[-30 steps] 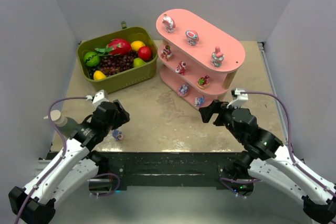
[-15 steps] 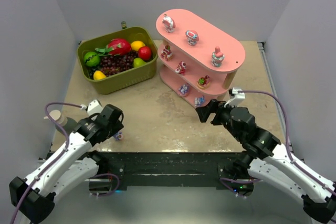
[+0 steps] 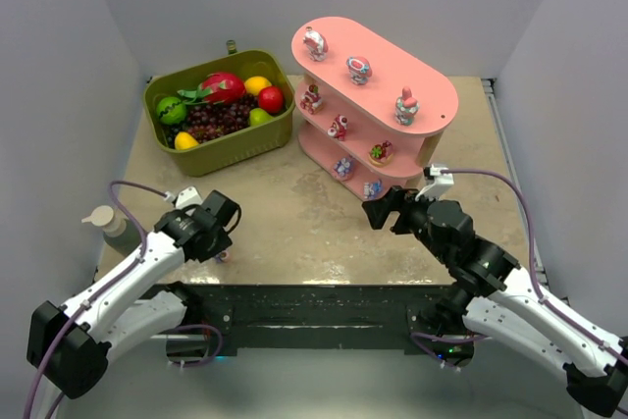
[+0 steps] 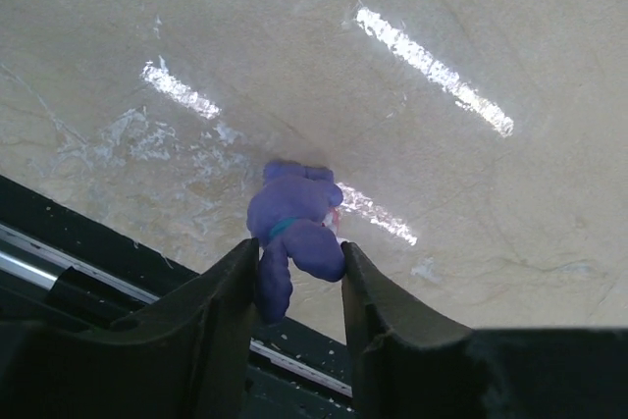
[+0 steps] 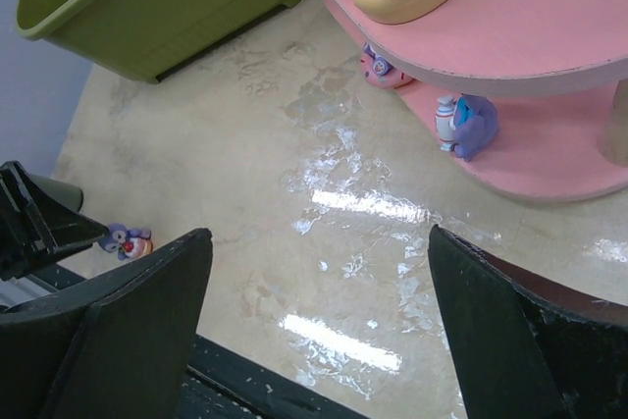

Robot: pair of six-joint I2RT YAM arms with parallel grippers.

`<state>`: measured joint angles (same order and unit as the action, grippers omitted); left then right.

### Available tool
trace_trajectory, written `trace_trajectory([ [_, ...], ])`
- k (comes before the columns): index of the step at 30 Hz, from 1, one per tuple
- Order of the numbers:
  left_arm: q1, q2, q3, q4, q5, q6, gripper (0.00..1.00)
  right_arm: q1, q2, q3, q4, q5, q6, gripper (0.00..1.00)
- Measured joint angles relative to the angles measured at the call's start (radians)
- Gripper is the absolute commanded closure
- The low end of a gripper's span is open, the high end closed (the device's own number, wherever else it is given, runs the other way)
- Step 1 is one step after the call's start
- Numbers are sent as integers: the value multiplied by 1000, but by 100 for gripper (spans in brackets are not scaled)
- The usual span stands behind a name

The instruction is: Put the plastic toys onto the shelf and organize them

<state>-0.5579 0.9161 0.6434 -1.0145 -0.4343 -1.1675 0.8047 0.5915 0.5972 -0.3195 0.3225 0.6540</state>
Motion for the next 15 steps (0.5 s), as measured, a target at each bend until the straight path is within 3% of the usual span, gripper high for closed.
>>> trace_trajectory([
  [6, 0, 20, 0, 52, 4, 44, 87, 0, 4, -7, 1, 0, 0, 5],
  [15, -1, 58, 0, 231, 92, 251, 99, 0, 2, -14, -1, 8, 0, 5],
])
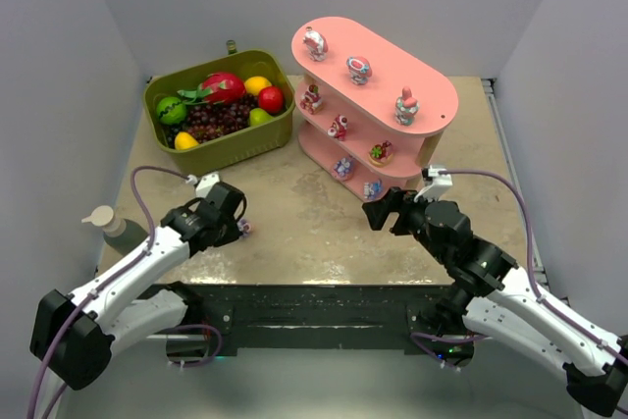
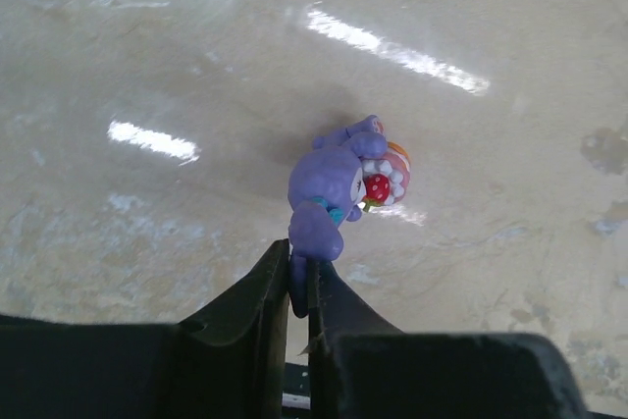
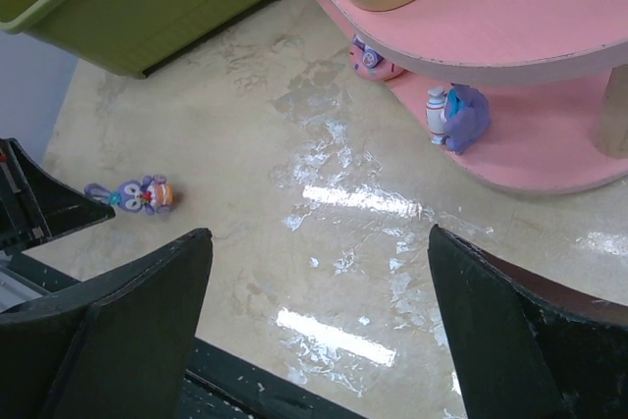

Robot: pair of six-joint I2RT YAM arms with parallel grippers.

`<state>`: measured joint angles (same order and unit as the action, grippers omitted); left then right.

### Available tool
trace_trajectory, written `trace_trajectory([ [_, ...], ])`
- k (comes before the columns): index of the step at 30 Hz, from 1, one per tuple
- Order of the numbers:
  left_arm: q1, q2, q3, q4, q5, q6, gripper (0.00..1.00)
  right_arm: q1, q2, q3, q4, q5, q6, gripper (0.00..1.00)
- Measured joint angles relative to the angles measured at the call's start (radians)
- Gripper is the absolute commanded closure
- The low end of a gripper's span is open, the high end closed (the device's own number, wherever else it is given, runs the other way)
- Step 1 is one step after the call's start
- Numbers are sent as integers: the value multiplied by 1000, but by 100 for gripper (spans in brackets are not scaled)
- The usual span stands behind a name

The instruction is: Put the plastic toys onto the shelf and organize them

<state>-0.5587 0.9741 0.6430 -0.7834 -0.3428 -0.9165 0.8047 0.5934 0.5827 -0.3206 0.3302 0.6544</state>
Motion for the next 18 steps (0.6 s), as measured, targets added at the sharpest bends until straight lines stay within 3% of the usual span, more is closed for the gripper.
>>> trace_trajectory([
  [7, -31, 164, 105, 135, 117, 251, 100, 0, -6, 0, -2, 16, 7, 6],
  [18, -243, 390, 270, 235, 184, 607, 99, 0, 11, -3, -2, 24, 47, 6],
])
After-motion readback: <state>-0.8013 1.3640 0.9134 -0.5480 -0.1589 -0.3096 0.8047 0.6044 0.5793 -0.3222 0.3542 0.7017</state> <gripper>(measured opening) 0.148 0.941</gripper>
